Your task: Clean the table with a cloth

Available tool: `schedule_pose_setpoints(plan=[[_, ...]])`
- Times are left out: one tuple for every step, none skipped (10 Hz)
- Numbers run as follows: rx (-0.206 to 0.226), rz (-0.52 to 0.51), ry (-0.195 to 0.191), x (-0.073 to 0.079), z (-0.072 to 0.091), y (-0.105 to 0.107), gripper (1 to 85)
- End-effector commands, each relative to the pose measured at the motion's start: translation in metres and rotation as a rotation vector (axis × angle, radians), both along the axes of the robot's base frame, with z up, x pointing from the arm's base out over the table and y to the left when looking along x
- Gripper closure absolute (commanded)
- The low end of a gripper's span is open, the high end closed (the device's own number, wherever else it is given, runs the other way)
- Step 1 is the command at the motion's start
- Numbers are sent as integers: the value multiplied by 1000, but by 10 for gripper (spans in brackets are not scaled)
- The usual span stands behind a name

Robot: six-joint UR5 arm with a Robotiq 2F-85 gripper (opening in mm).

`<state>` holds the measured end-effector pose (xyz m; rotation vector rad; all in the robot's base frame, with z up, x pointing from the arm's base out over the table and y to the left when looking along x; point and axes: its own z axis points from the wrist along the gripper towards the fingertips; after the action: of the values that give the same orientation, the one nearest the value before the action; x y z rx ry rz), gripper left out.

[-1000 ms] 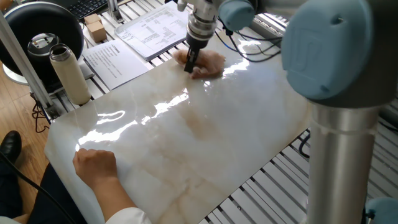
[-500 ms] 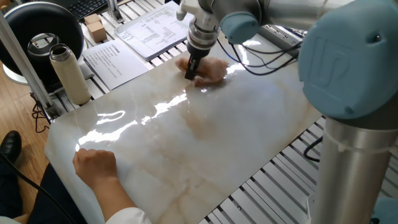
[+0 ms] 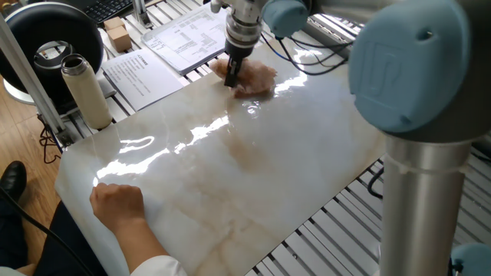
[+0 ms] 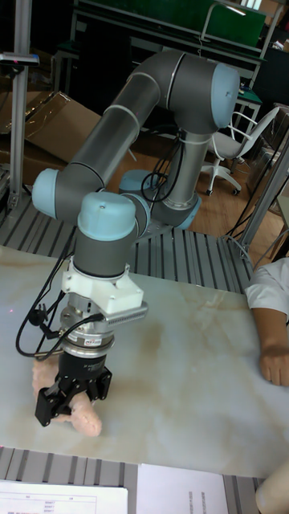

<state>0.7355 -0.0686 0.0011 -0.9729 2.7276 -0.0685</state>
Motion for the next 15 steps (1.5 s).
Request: schedule_pose_setpoints(plan=[[42, -33, 13, 6, -2, 3, 843], [58, -43, 18, 5, -2, 7, 843], [100, -67, 29, 3, -1, 16, 843], [101, -79, 23, 4, -1, 15, 843], [99, -90, 25, 0, -1, 17, 843], [99, -108, 26, -12, -3, 22, 843], [89, -123, 20, -28, -7, 24, 843], [91, -141, 18, -41, -10, 26, 843], [93, -156, 16, -50, -12, 28, 843], [91, -166, 16, -55, -12, 30, 843], [72, -144, 14, -50, -10, 23, 843], [56, -90, 28, -50, -9, 19, 843], [55, -41, 55, -57, -10, 21, 843], [43, 12, 63, -60, -11, 21, 843], [75, 26, 68, -62, -10, 30, 843]])
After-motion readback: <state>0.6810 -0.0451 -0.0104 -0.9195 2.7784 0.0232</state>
